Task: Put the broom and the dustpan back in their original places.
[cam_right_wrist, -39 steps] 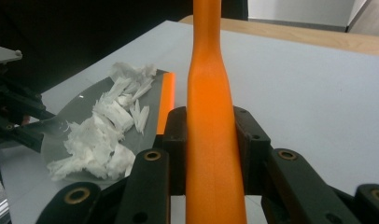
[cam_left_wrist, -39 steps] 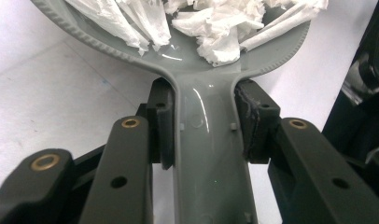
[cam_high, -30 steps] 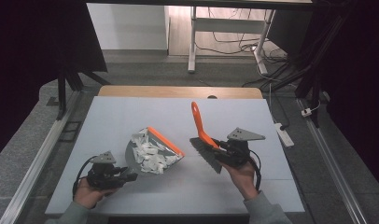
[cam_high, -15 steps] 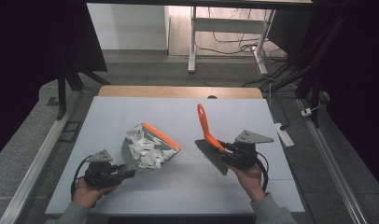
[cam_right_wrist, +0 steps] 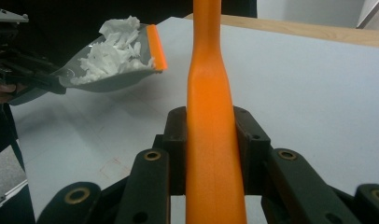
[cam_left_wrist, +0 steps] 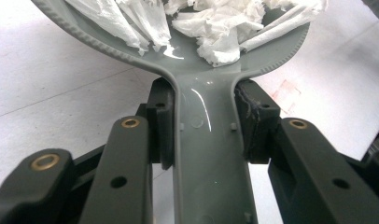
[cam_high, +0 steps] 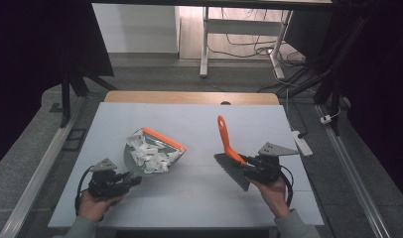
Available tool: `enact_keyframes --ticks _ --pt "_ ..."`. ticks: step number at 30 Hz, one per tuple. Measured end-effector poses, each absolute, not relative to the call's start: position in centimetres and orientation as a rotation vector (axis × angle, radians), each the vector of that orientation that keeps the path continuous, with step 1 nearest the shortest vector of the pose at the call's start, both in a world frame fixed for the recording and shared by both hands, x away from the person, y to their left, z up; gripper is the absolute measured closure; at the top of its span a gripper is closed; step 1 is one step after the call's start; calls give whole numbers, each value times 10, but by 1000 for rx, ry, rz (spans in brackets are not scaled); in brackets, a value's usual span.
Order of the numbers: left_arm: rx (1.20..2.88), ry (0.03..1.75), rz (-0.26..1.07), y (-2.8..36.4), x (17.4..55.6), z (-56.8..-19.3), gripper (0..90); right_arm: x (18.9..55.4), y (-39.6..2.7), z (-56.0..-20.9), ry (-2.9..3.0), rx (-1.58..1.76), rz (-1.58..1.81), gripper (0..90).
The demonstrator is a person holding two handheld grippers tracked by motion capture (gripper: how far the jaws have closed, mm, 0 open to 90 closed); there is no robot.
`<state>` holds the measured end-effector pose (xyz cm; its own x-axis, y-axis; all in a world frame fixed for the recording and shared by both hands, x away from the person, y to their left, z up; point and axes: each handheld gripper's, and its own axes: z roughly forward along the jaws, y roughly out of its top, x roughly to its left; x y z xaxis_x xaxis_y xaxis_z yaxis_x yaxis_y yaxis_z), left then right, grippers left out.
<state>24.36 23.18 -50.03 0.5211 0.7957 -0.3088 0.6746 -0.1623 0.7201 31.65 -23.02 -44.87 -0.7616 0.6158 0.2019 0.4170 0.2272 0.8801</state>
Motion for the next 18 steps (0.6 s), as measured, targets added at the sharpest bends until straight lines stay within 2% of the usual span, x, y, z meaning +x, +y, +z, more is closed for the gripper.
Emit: enact_keyframes --ticks 18 --pt "1785 1378 229 241 242 -510 613 319 -237 -462 2345 1057 1550 701"
